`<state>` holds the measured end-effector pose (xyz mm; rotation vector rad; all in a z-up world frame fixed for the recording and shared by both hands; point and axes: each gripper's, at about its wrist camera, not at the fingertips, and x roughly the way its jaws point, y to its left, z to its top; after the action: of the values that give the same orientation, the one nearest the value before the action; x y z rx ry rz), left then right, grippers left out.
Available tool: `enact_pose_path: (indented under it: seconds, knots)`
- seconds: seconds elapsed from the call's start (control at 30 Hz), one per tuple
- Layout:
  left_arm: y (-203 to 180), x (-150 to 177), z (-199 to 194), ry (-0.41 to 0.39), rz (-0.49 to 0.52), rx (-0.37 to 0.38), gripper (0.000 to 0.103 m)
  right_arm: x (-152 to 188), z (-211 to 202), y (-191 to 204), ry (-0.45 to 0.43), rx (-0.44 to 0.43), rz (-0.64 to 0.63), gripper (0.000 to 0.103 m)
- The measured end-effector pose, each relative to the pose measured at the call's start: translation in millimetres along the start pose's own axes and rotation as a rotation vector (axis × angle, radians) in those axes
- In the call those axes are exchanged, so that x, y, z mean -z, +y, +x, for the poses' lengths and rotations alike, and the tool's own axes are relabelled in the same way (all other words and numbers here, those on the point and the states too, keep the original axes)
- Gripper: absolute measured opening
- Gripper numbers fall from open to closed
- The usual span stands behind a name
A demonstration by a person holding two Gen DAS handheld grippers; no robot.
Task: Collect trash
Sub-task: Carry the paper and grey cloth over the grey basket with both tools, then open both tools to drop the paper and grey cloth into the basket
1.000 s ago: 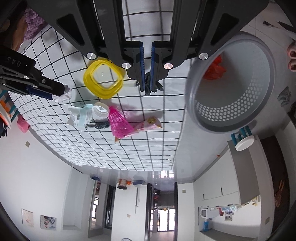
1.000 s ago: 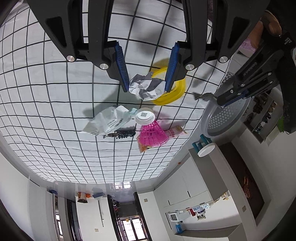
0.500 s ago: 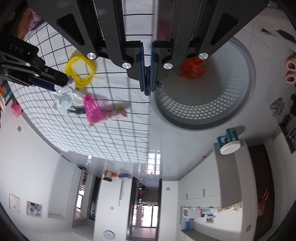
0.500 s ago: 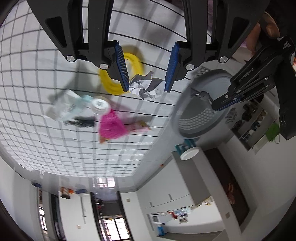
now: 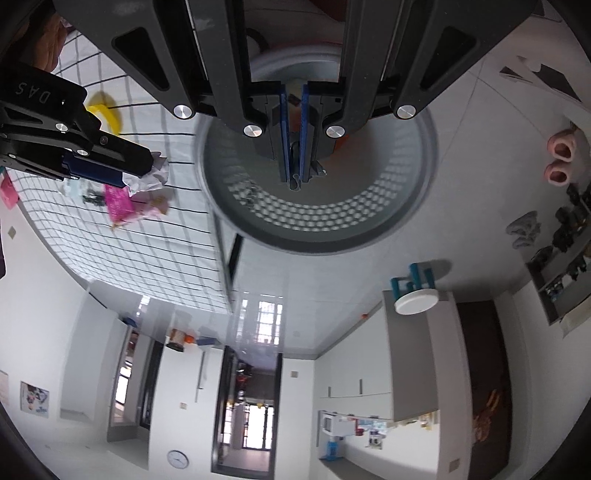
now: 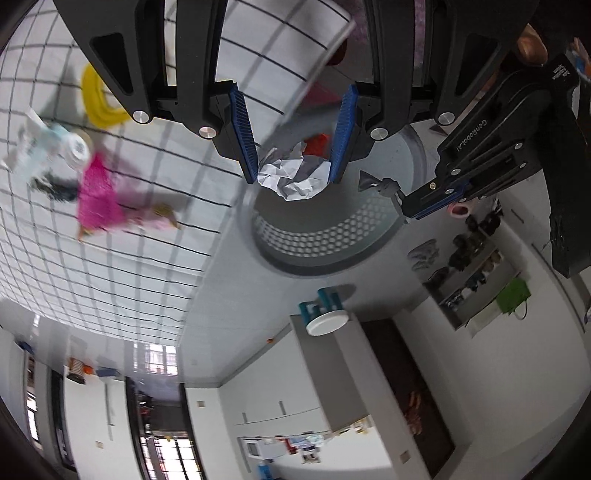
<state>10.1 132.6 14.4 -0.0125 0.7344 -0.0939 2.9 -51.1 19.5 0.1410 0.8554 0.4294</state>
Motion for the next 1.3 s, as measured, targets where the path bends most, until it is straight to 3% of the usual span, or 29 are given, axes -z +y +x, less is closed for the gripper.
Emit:
enact_pose_path:
  seconds: [0.4,0.67,1.13,1.3]
  knots:
    - [36.3,-10.6,26.9,0.032,-0.017,-0.035,0.006,-31.9,64.4,32.2,0.066,-0.041,-0.085,0.039]
    - [41.5,-8.6,55.8,0.114,-0.033,-0.045,0.006,-41.9,98.0,25.4,0.127,-0.058,-0.067,0.039]
    - [52.5,-8.0,69.7,0.181,-0.096,-0.044,0.006,-45.1,106.6,9.6,0.158,-0.078,-0.030,0.039]
    - [52.6,-6.4,69.8,0.190,-0.095,-0.060,0.007,-45.1,102.8,8.1,0.149,-0.082,-0.026,0.045]
